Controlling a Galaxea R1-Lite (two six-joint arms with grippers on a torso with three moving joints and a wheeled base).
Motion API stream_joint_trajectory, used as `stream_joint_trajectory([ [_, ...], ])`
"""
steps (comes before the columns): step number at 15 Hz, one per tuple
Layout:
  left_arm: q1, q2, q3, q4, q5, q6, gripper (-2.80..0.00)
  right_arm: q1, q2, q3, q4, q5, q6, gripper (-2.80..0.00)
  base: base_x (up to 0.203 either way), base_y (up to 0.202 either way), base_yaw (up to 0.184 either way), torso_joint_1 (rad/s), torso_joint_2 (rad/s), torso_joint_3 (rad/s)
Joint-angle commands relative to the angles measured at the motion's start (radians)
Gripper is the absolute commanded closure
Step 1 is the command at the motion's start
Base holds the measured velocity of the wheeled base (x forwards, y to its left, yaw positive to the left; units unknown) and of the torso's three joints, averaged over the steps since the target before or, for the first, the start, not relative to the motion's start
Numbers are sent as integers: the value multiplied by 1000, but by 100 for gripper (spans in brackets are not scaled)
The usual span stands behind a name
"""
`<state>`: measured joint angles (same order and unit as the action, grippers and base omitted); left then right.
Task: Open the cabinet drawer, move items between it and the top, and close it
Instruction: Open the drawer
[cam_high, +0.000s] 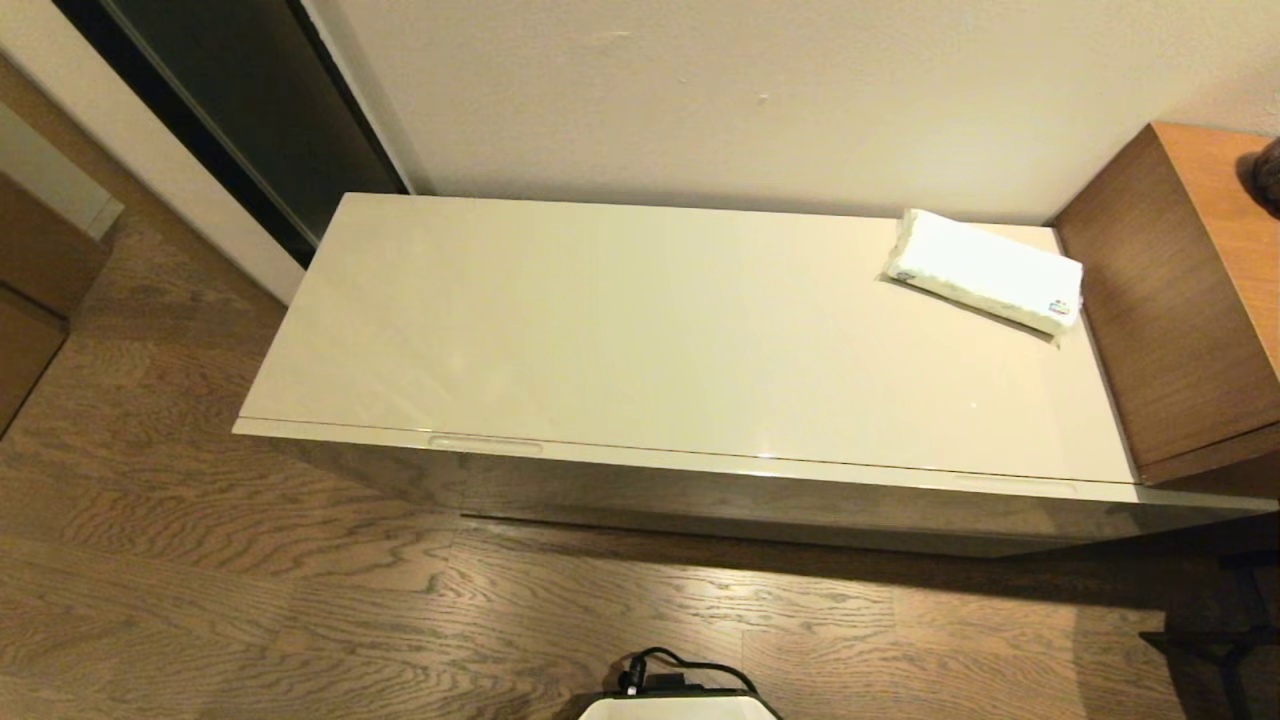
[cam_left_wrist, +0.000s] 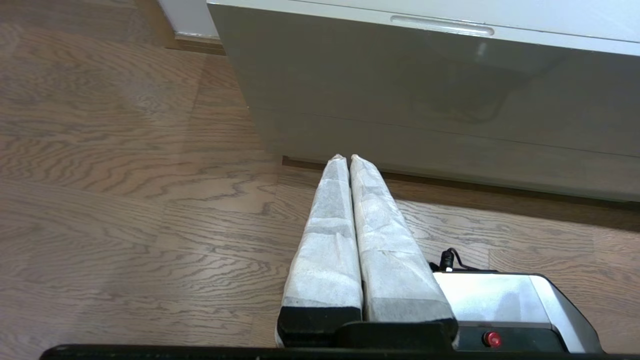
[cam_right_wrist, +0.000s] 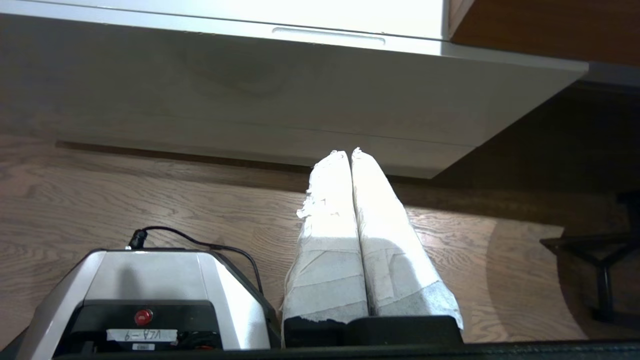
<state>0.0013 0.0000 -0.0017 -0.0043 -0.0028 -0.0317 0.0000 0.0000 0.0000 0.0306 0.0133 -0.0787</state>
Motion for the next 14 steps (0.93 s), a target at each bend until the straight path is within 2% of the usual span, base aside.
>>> stream_joint_trajectory([
  [1,0,0,0,0,0,1,0,0,0,3,-3,4,-6,0,0,0,0,0,0,0],
  [5,0,0,0,0,1,-4,0,0,2,3,-6,-7,7,0,0,0,0,0,0,0],
  [8,0,0,0,-2,1,-4,0,0,5,-25,-8,-4,-14,0,0,0,0,0,0,0],
  [9,0,0,0,0,1,-4,0,0,31,-86,31,-1,-10,0,0,0,0,0,0,0],
  [11,-1,0,0,0,-3,7,0,-1,161,-332,114,-2,28,0,0,0,0,0,0,0],
  [13,0,0,0,0,-1,1,0,-7,406,-623,213,-38,83,0,0,0,0,0,0,0],
  [14,0,0,0,0,0,-1,0,-9,538,-723,264,-72,106,0,0,0,0,0,0,0],
])
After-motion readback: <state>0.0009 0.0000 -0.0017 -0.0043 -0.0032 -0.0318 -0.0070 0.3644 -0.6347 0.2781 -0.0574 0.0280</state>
